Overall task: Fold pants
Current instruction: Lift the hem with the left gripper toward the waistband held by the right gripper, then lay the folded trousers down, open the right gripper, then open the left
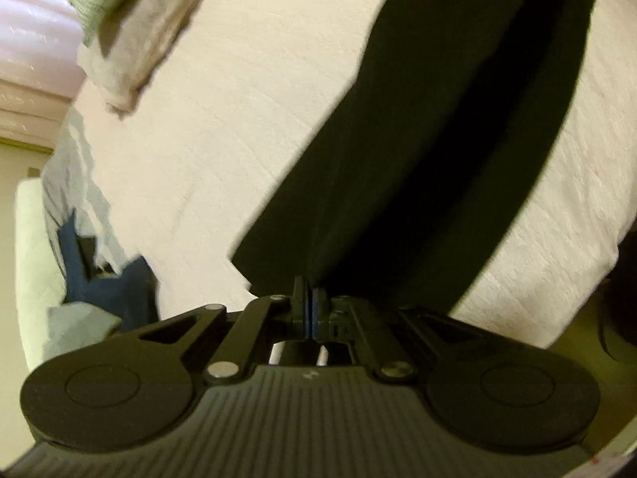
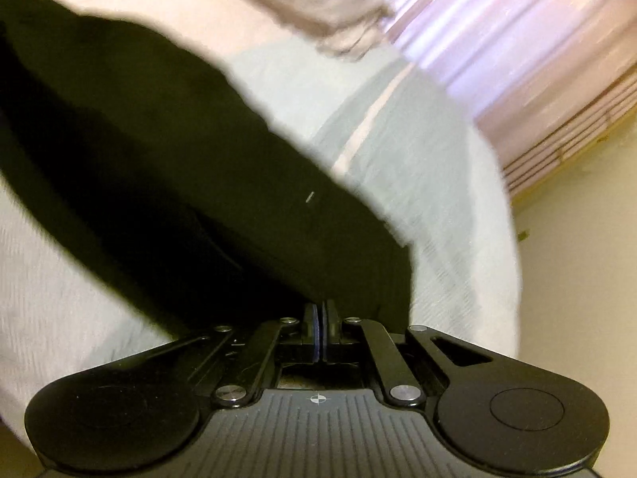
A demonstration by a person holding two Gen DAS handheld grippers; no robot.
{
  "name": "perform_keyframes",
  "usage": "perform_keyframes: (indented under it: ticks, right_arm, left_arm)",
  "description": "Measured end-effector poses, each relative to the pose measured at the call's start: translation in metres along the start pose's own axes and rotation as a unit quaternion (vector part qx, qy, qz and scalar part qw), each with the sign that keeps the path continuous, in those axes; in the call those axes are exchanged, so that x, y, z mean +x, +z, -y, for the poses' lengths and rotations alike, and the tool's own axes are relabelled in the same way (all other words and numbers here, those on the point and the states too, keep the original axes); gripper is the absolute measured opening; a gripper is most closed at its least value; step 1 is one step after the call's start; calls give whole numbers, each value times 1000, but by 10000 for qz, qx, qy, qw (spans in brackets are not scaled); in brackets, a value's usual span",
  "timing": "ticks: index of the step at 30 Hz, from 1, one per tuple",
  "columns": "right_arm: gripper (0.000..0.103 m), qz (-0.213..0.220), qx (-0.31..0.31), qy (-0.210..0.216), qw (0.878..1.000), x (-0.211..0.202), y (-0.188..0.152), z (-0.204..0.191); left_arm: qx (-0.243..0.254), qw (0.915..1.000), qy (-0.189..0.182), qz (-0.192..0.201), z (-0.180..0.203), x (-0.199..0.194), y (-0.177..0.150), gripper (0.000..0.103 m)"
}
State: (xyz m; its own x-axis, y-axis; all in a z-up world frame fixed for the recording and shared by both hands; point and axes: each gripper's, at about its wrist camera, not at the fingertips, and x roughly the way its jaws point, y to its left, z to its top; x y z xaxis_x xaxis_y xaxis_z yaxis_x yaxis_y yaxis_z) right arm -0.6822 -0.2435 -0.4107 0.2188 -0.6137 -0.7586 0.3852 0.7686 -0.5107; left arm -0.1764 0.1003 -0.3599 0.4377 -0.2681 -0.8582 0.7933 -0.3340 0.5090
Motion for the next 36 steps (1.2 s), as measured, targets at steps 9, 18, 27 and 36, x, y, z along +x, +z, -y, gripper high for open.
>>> perform_keyframes:
  ticks: [9, 18, 27, 36]
  right_arm:
    - [7, -372, 953, 238, 9945, 7, -11, -6]
    - [42, 32, 81, 541, 9985, -9, 20, -52]
    - [42, 427, -882, 1159, 9884, -16, 79, -119]
    - [42, 566, -1554, 1196, 9789, 7, 93, -161]
  left_arm:
    - [311, 9985, -196, -398, 63, 36, -7, 0]
    - [262, 9986, 456, -70, 61, 34, -10, 0]
    - [795, 9915, 904, 487, 93, 29, -42, 0]
    - [1328, 9806, 1184, 821, 104, 49, -61, 0]
